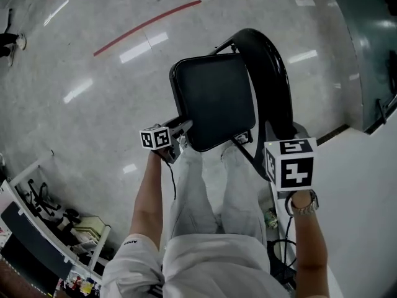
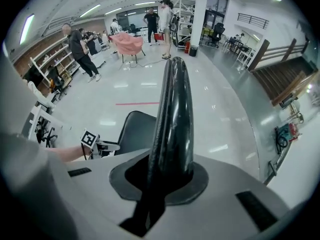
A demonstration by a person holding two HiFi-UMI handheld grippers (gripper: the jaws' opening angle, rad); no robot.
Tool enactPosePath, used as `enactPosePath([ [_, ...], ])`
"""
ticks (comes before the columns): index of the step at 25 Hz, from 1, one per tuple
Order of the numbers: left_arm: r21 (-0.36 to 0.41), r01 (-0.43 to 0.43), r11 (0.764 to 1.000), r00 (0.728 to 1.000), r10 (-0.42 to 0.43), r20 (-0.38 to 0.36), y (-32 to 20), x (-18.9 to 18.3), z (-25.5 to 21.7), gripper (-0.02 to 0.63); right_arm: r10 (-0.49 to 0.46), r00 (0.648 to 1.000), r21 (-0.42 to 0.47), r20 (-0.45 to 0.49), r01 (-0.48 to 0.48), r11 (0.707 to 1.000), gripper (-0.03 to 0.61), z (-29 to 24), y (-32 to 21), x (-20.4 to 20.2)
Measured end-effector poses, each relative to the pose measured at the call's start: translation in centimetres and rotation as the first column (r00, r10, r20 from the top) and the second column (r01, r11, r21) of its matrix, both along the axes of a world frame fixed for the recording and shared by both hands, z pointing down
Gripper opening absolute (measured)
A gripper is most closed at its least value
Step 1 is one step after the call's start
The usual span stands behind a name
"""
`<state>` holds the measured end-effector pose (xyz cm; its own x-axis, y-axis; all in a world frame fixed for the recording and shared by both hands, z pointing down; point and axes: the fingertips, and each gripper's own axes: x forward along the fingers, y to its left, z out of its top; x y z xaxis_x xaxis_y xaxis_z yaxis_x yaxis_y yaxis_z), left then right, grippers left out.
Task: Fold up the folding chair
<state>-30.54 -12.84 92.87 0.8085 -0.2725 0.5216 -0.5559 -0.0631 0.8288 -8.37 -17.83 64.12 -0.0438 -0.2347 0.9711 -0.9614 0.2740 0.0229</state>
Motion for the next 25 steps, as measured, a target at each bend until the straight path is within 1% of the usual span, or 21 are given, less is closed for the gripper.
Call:
enactPosePath([
  [2, 0.006, -0.005, 1.000, 1.000, 0.005, 0.001, 0.3, -0.7, -0.3, 0.284, 0.002, 1.000, 0.003, -0.019, -0.002, 1.000, 0.051, 0.0, 0.4, -1.4],
  [10, 0.022, 0.016, 1.000, 0.997, -0.018, 0.069, 0.6, -2.4, -0.9, 0.284, 0.005, 0.998, 0.014, -0.061, -0.004, 1.000, 0.051, -0.1, 1.1, -5.9],
  [16, 0.012, 0.023, 1.000, 0.999, -0.024, 0.048, 0.6, -3.8, -2.1, 0.284, 0.018, 0.997, 0.005, -0.072, -0.017, 1.000, 0.051, -0.2, 1.5, -10.3],
  [20, 0.012, 0.033, 0.999, 0.997, -0.034, 0.064, 1.0, -4.8, -2.5, 0.284, 0.037, 0.996, 0.001, -0.080, -0.037, 0.999, 0.051, -0.3, 2.1, -13.1],
  [23, 0.014, 0.045, 0.999, 0.996, -0.046, 0.074, 1.2, -5.7, -2.7, 0.284, 0.011, 0.994, 0.004, -0.106, -0.010, 1.000, 0.051, -0.2, 2.4, -15.4],
  [25, 0.007, 0.055, 0.998, 0.995, -0.056, 0.080, 1.6, -6.1, -2.8, 0.284, 0.014, 0.995, 0.000, -0.095, -0.014, 1.000, 0.051, 0.0, 2.9, -17.1],
])
